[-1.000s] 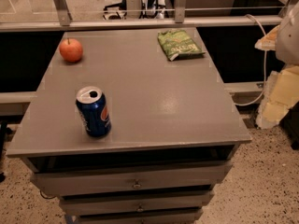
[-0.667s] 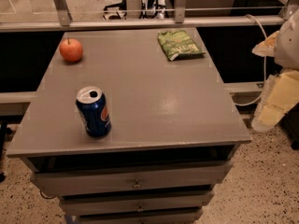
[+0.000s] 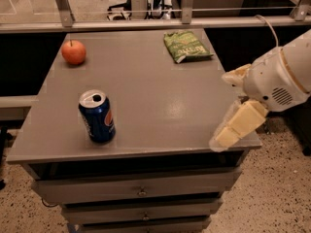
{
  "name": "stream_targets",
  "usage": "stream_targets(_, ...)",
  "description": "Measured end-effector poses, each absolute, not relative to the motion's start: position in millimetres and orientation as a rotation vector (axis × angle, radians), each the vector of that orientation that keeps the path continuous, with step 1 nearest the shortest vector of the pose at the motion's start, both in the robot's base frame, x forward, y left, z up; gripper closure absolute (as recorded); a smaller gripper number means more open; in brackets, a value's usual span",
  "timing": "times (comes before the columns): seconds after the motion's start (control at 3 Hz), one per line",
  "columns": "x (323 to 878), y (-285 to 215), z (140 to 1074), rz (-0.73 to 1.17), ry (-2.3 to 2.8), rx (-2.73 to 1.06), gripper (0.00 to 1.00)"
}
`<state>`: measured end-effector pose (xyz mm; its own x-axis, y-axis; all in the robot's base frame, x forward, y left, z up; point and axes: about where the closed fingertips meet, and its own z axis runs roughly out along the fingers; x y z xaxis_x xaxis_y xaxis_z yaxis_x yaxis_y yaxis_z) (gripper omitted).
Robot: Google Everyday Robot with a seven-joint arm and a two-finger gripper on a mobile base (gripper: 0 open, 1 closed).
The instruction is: Move pepsi can near green jalapeno chip bag
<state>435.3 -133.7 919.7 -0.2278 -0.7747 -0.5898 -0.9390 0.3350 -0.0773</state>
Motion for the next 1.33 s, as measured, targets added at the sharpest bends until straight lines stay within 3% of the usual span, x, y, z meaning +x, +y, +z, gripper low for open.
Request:
stream_targets(0.33, 434.8, -83.0, 907.1, 0.574, 1.958, -1.397, 0.0)
stream_targets(1.33, 431.1, -41.6, 917.2, 0.709, 1.86, -1.306, 0.0)
